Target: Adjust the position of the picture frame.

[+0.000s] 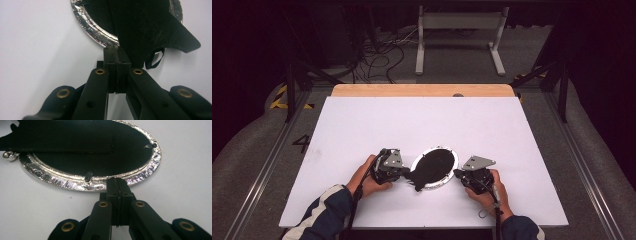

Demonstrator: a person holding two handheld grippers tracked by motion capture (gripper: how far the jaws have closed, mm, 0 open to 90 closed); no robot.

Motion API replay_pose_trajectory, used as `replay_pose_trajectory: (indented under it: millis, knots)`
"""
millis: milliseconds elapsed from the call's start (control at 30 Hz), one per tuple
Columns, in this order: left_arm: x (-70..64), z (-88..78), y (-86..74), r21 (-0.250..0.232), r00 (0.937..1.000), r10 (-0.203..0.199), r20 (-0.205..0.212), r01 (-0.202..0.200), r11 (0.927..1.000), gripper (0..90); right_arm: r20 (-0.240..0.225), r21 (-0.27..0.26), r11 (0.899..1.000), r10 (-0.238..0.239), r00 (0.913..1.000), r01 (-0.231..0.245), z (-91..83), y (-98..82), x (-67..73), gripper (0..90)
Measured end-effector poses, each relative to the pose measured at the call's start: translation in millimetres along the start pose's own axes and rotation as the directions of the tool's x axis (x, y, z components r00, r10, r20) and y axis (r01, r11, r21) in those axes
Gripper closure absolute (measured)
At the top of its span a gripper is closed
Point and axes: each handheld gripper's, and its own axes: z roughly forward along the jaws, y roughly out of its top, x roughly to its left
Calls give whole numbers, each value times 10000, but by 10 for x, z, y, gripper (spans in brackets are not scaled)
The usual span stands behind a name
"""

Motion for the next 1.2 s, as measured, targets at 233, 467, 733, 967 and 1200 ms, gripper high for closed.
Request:
replay_pose_trajectory:
  millis: [233, 467, 733, 967, 1200]
  knots:
    - [-11, -44, -82, -158, 10000, -47, -37, 47, 9999, 851, 411, 48, 10000, -63, 9991, 61, 74, 72, 0, 900]
    - [-31, -88, -127, -126, 10000, -11, 13, 11, 9999, 861, 2, 96, 10000, -29, 10000, 29, 32, 52, 43, 900]
    - [-66, -117, -158, -157, 9994, 98, 318, -93, 9998, 860, -484, 261, 9994, -221, 9986, 234, -11, 45, 172, 900]
    - [-87, -107, -157, -208, 9993, 88, 377, -80, 9998, 873, -364, 175, 9997, -168, 9992, 175, 33, 70, 167, 900]
    - [-105, -103, -156, -223, 9995, 105, 297, -98, 9997, 877, -71, 75, 9997, -214, 9997, 215, 110, 125, 149, 900]
